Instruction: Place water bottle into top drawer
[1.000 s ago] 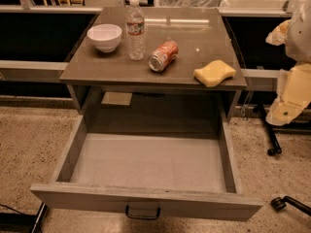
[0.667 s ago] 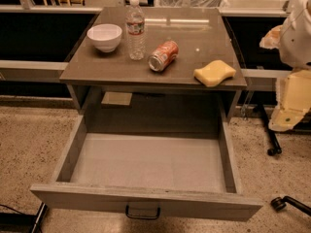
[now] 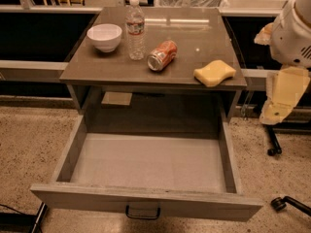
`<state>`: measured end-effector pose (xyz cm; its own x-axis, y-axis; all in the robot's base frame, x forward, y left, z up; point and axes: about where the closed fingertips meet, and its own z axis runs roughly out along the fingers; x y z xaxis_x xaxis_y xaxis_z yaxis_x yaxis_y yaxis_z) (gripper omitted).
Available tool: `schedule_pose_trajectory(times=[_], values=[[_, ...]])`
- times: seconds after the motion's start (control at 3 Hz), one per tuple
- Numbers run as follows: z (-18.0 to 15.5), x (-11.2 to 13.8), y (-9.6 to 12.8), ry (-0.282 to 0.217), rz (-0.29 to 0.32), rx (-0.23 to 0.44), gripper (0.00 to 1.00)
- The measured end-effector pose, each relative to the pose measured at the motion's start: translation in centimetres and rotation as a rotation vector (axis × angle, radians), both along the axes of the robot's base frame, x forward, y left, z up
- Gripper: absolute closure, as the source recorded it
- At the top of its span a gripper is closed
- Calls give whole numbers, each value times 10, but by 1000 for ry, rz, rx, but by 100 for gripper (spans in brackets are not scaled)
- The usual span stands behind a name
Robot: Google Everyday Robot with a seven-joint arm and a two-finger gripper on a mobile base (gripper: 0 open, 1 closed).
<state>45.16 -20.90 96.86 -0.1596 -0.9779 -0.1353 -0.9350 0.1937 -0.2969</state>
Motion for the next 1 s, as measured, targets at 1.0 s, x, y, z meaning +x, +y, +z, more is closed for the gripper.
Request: schedule_pose_trajectory(times=[1.0], values=[[-52, 212, 67, -232, -26, 162, 0]])
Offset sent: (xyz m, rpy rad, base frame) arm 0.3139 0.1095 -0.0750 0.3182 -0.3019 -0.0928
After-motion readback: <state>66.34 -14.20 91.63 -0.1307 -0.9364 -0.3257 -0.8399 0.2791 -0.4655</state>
